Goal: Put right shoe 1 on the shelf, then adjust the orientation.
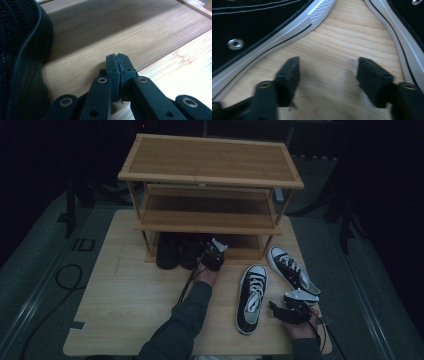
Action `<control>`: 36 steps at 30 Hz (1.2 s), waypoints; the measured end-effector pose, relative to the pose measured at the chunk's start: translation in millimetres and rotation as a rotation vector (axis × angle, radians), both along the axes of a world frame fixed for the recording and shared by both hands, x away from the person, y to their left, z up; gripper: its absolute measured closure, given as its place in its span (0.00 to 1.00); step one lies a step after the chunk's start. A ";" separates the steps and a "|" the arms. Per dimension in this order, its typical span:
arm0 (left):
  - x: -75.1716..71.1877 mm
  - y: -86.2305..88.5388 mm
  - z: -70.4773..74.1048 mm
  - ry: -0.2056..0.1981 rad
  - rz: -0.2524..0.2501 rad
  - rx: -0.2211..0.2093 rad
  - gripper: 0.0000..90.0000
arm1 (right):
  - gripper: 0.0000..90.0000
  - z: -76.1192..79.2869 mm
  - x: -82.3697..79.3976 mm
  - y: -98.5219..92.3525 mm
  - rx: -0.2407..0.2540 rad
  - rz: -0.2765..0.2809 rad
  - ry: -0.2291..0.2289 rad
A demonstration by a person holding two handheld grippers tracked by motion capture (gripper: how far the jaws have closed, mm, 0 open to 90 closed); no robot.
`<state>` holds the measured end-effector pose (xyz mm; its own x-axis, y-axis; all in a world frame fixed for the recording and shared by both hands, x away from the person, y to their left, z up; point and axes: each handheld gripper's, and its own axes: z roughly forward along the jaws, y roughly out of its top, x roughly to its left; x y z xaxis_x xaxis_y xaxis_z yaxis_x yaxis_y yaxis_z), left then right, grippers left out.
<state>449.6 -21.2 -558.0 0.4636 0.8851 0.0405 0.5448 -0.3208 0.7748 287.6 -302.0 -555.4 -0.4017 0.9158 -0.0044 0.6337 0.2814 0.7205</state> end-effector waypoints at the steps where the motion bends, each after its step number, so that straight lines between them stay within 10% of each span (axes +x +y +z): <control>1: 0.0 0.1 0.0 0.001 0.001 -0.002 0.99 | 0.46 2.0 -2.0 1.5 -0.002 0.005 0.002; 9: -0.7 -0.5 0.0 -0.003 0.006 0.007 0.99 | 0.53 47.8 -28.1 21.7 0.028 0.062 -0.127; 19: -0.8 -0.6 -0.1 -0.005 0.005 0.009 0.99 | 0.52 86.2 -43.8 44.5 0.075 0.132 -0.157; 36: -1.7 -2.0 -0.1 -0.013 0.006 0.024 0.99 | 0.63 79.1 -36.6 56.4 0.055 0.138 -0.080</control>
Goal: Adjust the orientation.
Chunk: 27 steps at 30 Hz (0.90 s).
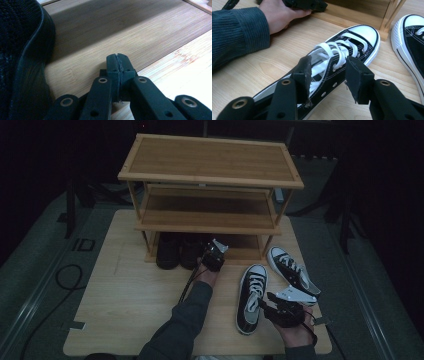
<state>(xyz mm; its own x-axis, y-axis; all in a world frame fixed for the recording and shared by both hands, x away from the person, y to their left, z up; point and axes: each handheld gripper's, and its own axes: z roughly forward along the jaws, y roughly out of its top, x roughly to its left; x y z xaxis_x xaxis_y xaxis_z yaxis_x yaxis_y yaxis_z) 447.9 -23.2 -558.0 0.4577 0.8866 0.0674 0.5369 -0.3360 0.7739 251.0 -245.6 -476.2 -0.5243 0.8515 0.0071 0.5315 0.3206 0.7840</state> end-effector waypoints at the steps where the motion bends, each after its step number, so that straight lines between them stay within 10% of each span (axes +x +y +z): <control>1: 0.0 0.0 0.0 0.000 0.000 -0.001 0.99 | 0.64 -0.2 1.1 0.5 -0.002 -0.002 0.003; 27: -0.4 -0.9 0.0 -0.003 -0.001 0.007 1.00 | 0.89 -11.3 11.1 7.1 -0.070 0.018 0.101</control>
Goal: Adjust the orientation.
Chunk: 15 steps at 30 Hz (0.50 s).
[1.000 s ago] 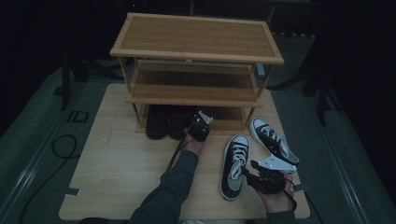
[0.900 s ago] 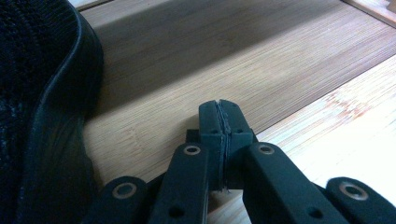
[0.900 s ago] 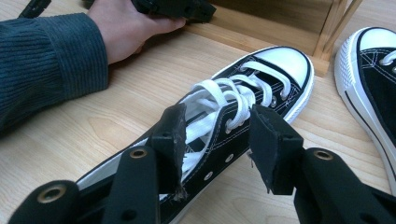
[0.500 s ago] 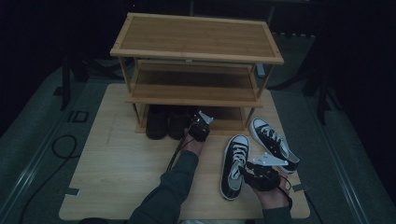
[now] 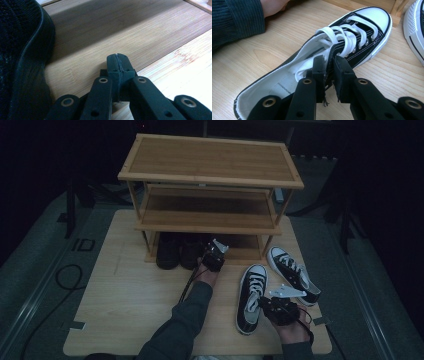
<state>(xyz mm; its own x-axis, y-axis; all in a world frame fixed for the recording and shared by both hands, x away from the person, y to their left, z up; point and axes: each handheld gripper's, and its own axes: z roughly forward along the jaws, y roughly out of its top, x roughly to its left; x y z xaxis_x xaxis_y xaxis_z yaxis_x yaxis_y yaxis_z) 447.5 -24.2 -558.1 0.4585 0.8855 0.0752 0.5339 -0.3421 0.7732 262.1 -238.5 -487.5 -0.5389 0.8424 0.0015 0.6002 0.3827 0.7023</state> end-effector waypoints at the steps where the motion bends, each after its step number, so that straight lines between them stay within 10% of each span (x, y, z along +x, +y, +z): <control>1: 0.0 0.0 0.0 0.000 0.000 0.000 1.00 | 0.89 0.0 0.1 0.2 -0.001 0.001 0.000; 15: -0.3 -0.4 0.0 -0.003 0.000 0.006 1.00 | 0.95 1.1 1.1 2.1 -0.022 0.024 0.004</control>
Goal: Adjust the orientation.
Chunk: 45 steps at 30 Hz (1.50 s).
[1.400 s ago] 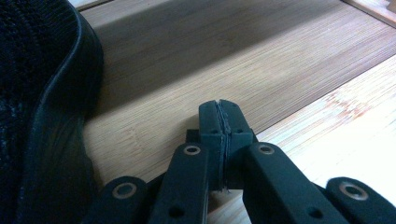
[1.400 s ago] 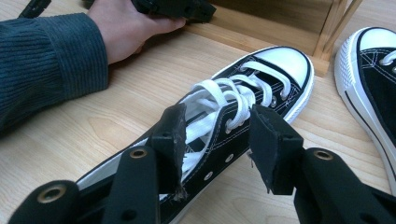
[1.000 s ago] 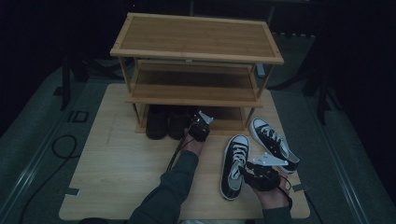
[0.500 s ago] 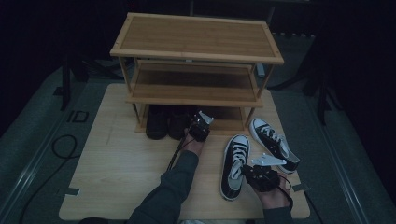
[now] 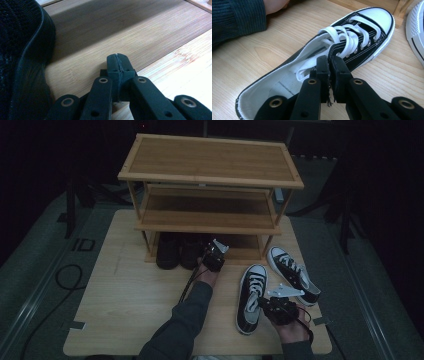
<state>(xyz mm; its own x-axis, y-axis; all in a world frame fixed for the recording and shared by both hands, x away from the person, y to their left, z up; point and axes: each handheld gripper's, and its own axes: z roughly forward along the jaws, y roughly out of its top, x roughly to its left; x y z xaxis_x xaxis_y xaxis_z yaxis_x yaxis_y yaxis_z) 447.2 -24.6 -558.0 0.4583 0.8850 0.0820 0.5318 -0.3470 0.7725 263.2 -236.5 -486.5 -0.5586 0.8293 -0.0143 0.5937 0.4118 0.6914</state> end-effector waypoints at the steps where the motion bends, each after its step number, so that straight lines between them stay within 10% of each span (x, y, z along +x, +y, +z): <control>1: 0.0 0.0 0.0 0.000 0.000 0.000 1.00 | 0.95 0.0 -0.1 -0.5 0.000 -0.001 -0.001; 45: -1.1 -1.3 0.0 -0.004 0.006 0.011 1.00 | 0.97 2.9 2.2 -20.3 -0.016 -0.035 -0.006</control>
